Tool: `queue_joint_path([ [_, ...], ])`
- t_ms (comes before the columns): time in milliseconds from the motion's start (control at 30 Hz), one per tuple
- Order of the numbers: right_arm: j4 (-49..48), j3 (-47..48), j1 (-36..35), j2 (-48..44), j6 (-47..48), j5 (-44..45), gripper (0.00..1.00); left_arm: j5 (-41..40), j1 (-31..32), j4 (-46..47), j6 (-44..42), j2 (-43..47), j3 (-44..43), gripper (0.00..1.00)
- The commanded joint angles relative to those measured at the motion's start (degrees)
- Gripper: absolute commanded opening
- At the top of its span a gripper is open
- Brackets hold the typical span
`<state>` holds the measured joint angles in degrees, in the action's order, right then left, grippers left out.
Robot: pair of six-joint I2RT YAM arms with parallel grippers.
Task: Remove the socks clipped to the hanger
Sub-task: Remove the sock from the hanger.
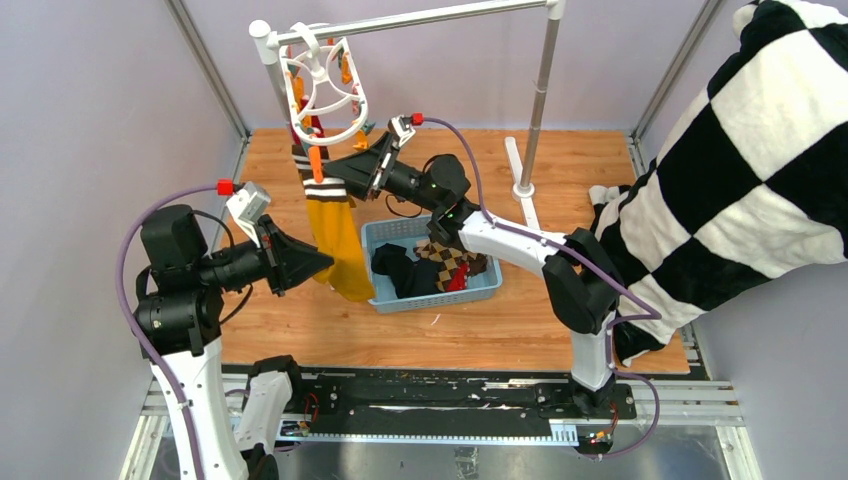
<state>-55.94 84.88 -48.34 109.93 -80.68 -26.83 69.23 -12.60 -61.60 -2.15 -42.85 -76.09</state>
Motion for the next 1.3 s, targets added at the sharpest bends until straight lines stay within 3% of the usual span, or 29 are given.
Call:
queue_joint_path([
  [0,-4.93,1.52,-0.21,-0.14,-4.52,0.63,0.76,0.47,0.32,-0.17,0.46,0.31,0.63,0.0],
  [167,-9.64,4.1,-0.91,3.16,-9.47,0.79,0.74,0.29,0.32,-0.11,0.6,0.56,0.57,0.0],
  [500,-8.49,8.04,-1.24,4.62,-6.45,0.74,0.74,0.03,0.34,-0.1,0.77,1.05,1.43,0.0],
  [1000,-8.82,16.74,-1.16,11.3,-8.24,1.07,0.55,0.47,0.3,-0.1,1.27,0.89,1.18,0.0],
  [1067,-10.21,15.9,-1.29,11.55,-9.48,0.78,0.57,0.86,0.3,-0.1,1.75,0.43,0.36,0.0],
  [1267,-10.05,3.88,-0.94,5.56,-6.97,1.56,0.75,3.34,0.3,-0.1,1.89,0.94,-1.77,0.0],
])
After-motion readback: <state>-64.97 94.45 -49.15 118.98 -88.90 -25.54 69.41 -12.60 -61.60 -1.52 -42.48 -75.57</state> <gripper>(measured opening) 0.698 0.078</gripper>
